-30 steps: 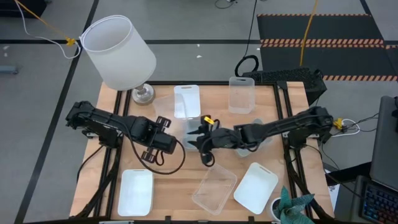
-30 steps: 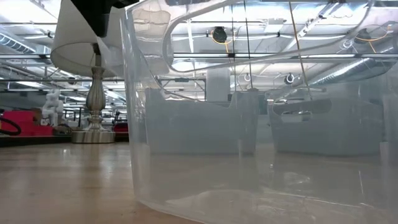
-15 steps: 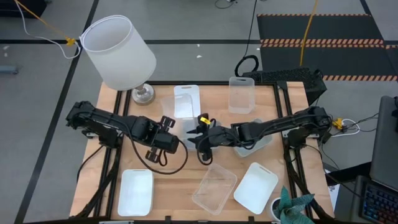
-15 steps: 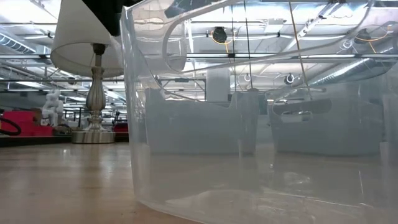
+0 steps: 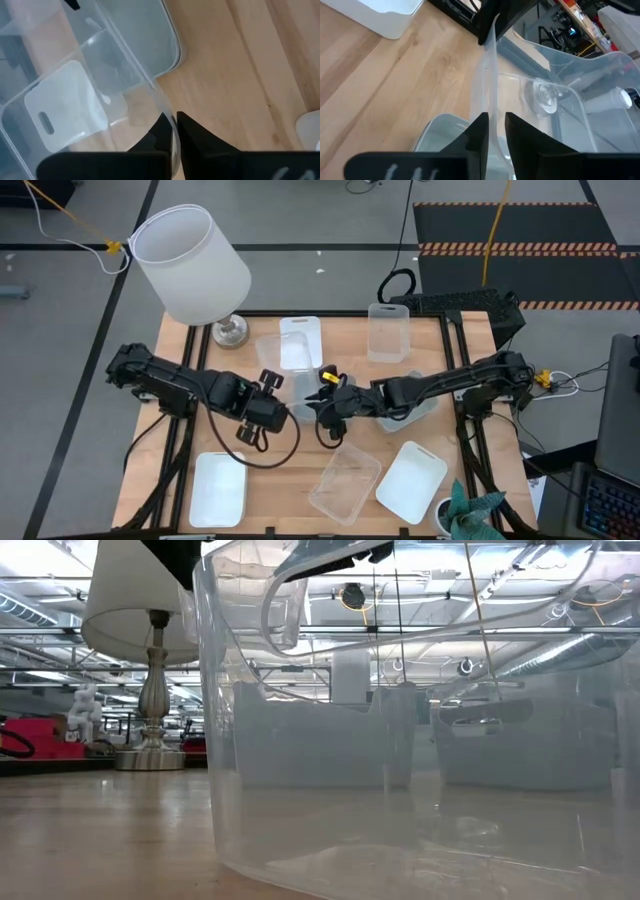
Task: Stack baskets by color
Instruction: Stack the middle left transparent bin on the top transparent bin, then stack the top white bin on the bottom left white bin
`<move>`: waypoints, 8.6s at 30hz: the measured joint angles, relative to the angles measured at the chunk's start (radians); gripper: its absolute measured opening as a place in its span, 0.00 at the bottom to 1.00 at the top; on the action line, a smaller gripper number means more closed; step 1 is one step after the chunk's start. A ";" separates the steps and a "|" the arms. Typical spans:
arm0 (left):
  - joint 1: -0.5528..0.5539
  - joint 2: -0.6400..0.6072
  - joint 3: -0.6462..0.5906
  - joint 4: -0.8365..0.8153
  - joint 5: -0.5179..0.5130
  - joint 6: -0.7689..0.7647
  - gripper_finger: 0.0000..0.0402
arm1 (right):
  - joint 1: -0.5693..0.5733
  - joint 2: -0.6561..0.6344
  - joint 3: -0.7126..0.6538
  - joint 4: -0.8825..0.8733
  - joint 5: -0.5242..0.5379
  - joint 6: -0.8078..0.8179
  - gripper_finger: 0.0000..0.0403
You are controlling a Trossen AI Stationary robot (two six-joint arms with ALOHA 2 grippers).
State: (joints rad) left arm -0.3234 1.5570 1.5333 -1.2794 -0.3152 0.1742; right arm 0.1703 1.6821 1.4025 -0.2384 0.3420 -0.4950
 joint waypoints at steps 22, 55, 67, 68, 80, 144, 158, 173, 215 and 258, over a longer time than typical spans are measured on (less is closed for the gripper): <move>-0.066 -0.004 0.003 0.303 -0.242 -0.104 0.38 | 0.014 -0.036 -0.005 -0.151 0.052 0.095 0.00; -0.359 -0.010 -0.408 0.842 -0.559 -0.634 0.49 | -0.285 -0.474 -0.003 -0.702 0.045 0.064 0.00; -0.317 -0.010 -0.431 0.895 -0.556 -0.603 0.49 | -0.528 -0.477 -0.003 -0.825 -0.086 -0.019 0.00; -0.317 -0.010 -0.431 0.898 -0.556 -0.602 0.49 | -0.542 -0.477 -0.003 -0.831 -0.097 -0.025 0.00; -0.317 -0.010 -0.431 0.945 -0.538 -0.559 0.49 | -0.647 -0.478 -0.095 -0.823 -0.166 -0.071 0.00; -0.317 -0.009 -0.431 0.948 -0.530 -0.546 0.49 | -0.753 -0.436 -0.358 -0.665 -0.269 -0.100 0.01; -0.317 -0.009 -0.431 0.948 -0.528 -0.546 0.49 | -0.753 -0.436 -0.358 -0.658 -0.267 -0.096 0.14; -0.317 -0.009 -0.431 0.948 -0.528 -0.545 0.49 | -0.708 -0.483 -0.358 -0.619 -0.266 -0.065 0.22; 0.411 -0.035 -0.345 0.410 -0.033 -0.041 0.49 | 0.002 -0.861 -0.547 -0.450 -0.211 0.509 0.22; 0.528 -0.033 -0.611 0.759 -0.032 0.315 0.03 | 0.002 -0.859 -0.546 -0.366 -0.208 0.442 0.22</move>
State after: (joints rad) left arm 0.2044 1.5242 0.9222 -0.5205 -0.3468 0.4892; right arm 0.1722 0.8227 0.8562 -0.6043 0.1337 -0.0529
